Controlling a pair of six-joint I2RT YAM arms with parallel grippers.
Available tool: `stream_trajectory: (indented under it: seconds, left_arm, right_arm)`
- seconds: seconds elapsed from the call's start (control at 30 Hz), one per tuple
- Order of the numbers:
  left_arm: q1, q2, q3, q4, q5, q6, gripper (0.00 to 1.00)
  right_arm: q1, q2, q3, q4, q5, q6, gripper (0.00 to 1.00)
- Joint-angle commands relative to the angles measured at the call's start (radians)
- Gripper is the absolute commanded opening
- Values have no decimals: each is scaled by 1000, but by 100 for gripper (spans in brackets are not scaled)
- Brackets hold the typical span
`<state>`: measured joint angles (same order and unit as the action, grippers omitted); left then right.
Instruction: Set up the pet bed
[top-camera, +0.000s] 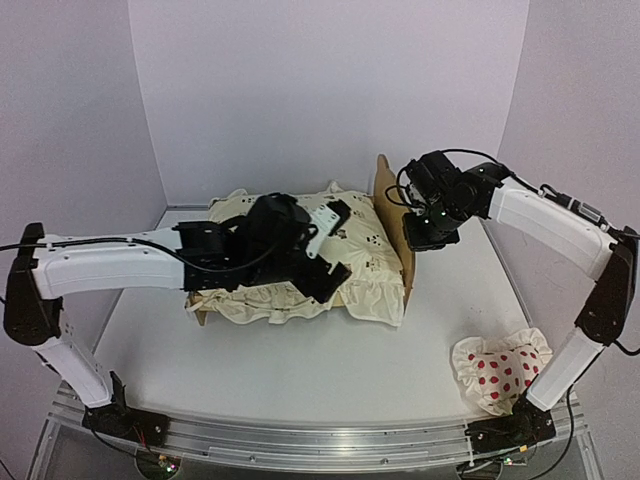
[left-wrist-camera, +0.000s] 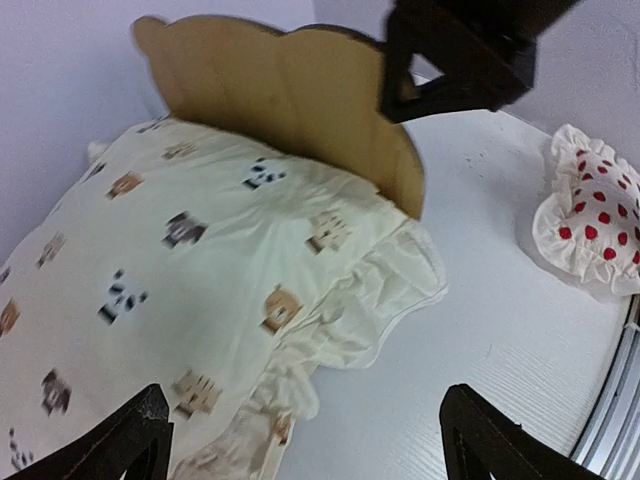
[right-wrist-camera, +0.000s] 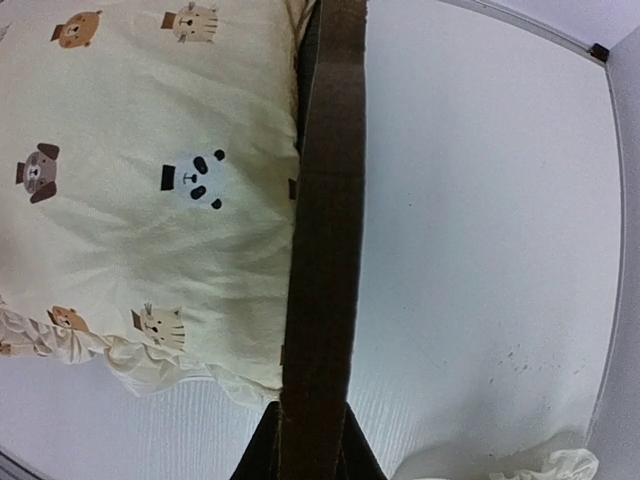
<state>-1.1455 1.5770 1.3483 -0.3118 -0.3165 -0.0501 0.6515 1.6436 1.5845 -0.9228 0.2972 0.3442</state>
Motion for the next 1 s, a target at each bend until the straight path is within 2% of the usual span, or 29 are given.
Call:
stream_trajectory:
  seconds: [0.0,0.13,0.27,0.47,0.6,0.7,0.83,0.97]
  left_arm:
    - [-24,162,174,20,-16,197,95]
    - [-25,309,317,-18,23,237,94]
    - [-25,433,436,-47,25,283,91]
    - [-23,599,624,-129,38,334,85]
    - [-22,664,686,-168,22,346,79]
    - [-12,669,659,-151,14,346,77]
    - [15,671,622,-113,16,351,69]
    - [40,663,592,-63,29,368,57]
  right_arm:
    - [42,-14,-6,56,-133,-81,28]
    - [33,-116,-62,52,-50,-80,58]
    - [24,-235,-136,51,25,-71,74]
    - [21,-422,-257,34,128,-46,80]
    - [20,-560,-321,7,183,-31,81]
    - [20,-631,-337,-23,195,-22,81]
    - [20,-701,-353,-47,179,-14,81]
    - [20,-730,-369,-61,167,-8,81]
